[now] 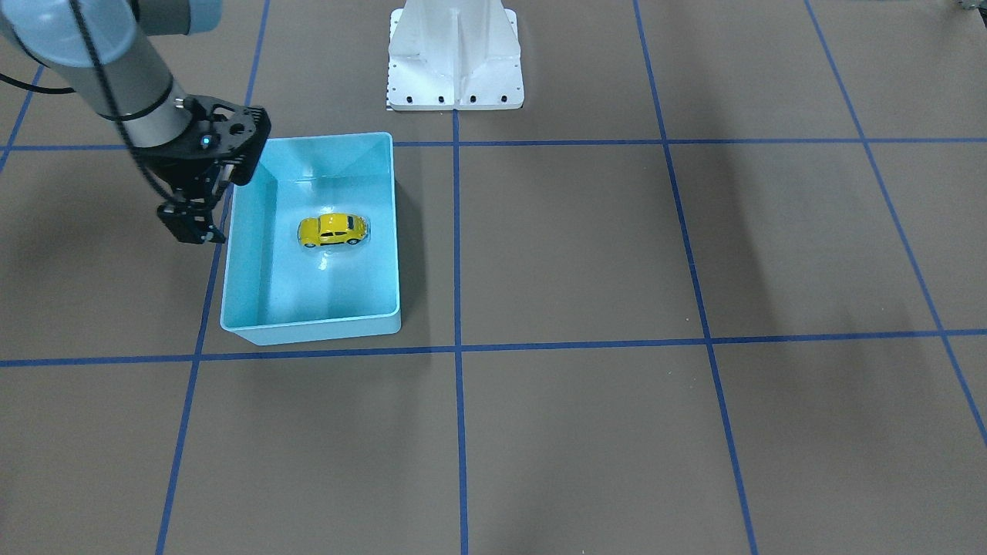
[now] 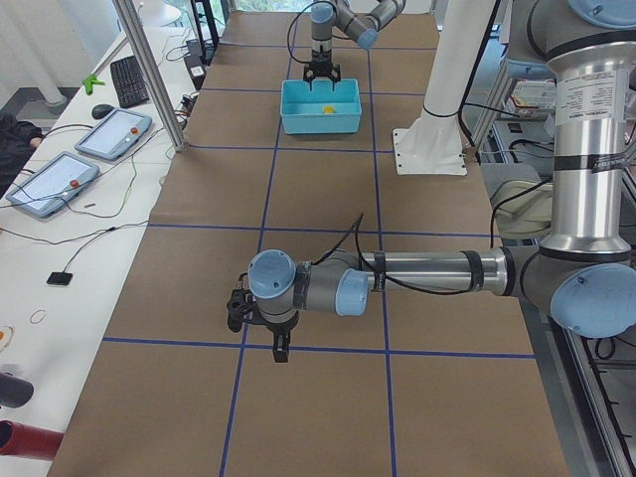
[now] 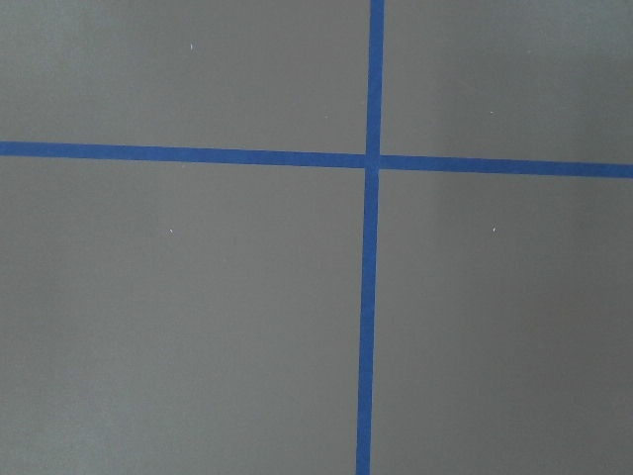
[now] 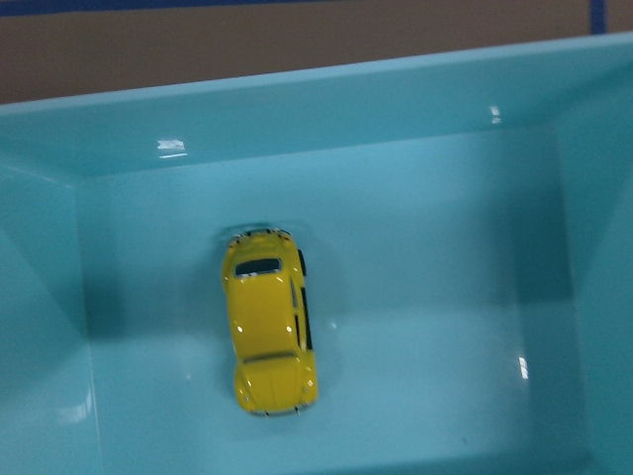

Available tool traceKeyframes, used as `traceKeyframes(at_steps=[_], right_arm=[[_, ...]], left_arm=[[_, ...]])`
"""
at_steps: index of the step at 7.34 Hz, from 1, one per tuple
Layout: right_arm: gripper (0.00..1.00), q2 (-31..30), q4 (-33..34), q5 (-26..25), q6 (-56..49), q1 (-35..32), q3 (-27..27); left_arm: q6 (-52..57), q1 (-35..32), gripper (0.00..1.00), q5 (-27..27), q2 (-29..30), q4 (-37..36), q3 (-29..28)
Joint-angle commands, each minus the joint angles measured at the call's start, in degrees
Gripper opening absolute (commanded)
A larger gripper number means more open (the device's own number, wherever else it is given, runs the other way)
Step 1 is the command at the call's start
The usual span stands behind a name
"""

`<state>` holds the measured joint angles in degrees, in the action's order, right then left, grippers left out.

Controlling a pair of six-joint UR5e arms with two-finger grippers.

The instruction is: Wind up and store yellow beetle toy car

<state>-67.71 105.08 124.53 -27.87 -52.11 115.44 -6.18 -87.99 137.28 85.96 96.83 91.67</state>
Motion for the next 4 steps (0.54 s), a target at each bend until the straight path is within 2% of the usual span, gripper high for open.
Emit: traceKeyframes(at_steps=[1, 2, 4], right_arm=[[1.00, -0.93, 7.21, 1.33, -0.17, -9.29, 0.06], [1.00, -1.98, 10.12, 1.24, 0.62, -13.50, -2.30], [1.00, -3.73, 10.15, 3.86, 3.15, -22.46, -10.01]], left_arm=[[0.02, 0.02, 1.00, 0.01, 0.00, -0.07, 0.00], [0.02, -0.07, 1.00, -0.08, 0.00, -0.07, 0.00], [-0.06, -0.07, 1.00, -0.08, 0.00, -0.07, 0.00]])
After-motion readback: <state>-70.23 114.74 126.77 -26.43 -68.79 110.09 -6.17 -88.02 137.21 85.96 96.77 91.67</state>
